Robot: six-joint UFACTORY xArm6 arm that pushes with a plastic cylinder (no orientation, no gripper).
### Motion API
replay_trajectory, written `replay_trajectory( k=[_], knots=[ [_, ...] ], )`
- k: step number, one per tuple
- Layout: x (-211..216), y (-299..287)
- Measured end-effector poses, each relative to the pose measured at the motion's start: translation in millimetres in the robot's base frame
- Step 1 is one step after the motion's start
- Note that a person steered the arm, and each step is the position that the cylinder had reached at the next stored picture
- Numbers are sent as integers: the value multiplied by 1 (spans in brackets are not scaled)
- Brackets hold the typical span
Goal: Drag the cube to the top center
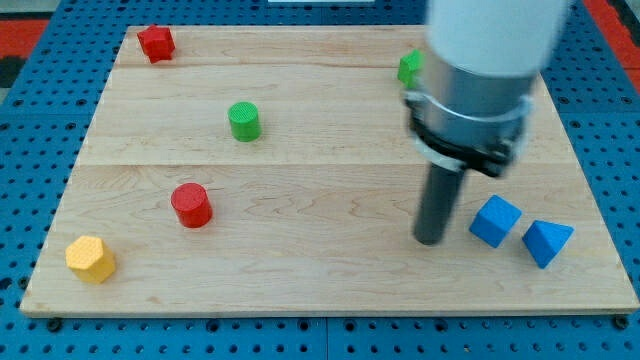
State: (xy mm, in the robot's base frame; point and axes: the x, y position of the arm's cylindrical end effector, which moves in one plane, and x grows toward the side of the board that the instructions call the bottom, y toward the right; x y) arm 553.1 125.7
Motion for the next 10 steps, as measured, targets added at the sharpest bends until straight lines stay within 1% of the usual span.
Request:
replay_trajectory(
  k=[1, 2, 3, 4, 5, 6, 7, 8, 9, 10],
  knots=[
    [23, 38],
    [-7, 73],
    [-66, 49],
    [-96, -47],
    [-100, -95],
    [-156, -142],
    [-217, -162],
    [-216, -162],
    [-186, -164],
    [-200, -227]
  ],
)
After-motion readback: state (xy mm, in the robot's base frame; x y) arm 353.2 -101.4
